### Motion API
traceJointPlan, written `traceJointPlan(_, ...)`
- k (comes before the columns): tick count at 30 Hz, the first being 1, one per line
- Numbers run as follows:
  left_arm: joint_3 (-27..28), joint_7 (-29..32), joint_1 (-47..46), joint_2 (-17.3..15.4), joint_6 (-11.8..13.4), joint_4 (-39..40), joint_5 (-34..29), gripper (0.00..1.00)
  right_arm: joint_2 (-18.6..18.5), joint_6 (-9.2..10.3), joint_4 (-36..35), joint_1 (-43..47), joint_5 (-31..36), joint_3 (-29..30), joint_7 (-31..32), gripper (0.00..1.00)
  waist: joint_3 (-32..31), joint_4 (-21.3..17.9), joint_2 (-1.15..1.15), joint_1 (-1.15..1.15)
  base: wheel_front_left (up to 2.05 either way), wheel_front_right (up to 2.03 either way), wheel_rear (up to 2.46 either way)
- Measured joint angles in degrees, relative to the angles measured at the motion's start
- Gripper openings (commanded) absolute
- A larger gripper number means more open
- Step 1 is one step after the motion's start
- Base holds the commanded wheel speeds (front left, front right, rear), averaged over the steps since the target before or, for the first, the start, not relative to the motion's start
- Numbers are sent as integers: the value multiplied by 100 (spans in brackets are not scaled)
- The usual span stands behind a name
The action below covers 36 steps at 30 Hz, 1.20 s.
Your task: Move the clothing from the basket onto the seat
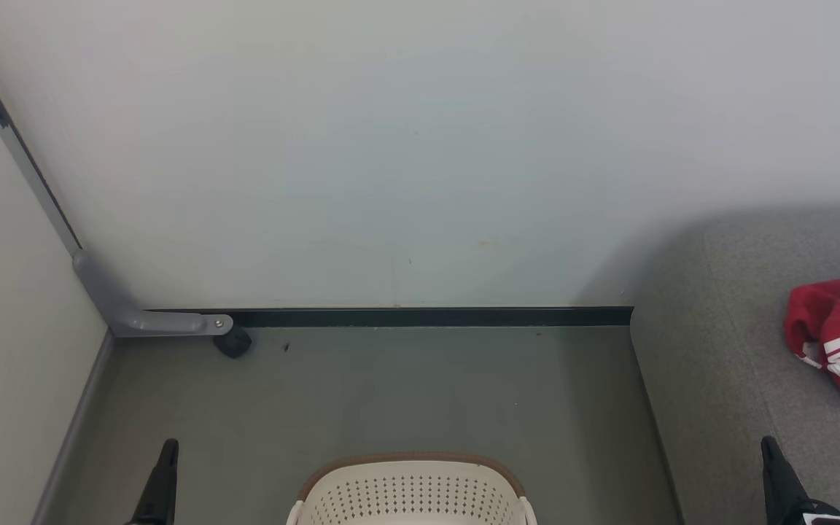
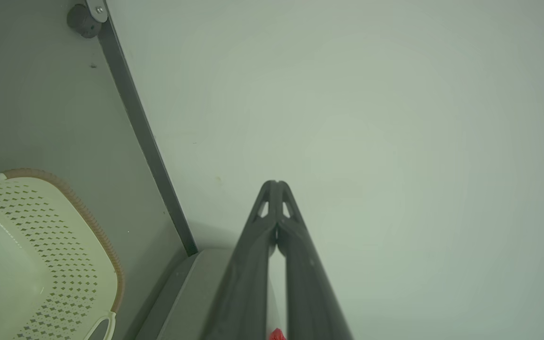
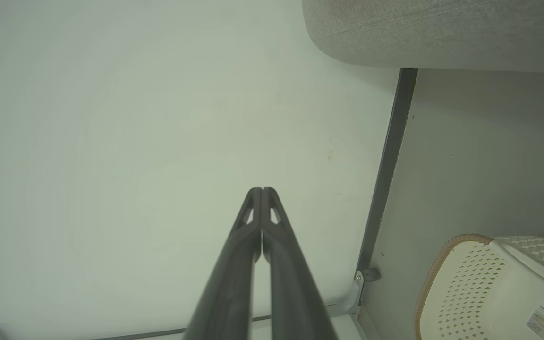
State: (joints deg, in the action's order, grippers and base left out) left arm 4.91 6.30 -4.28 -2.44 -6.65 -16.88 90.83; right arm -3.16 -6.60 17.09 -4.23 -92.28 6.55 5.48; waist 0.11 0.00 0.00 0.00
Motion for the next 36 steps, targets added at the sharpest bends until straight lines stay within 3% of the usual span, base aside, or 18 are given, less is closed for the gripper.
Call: traceJointPlan(36, 0, 0, 0, 3, -41, -13, 88, 0, 2, -4, 7, -2, 0, 5, 1, 0, -1, 0, 0, 0, 0, 0, 0)
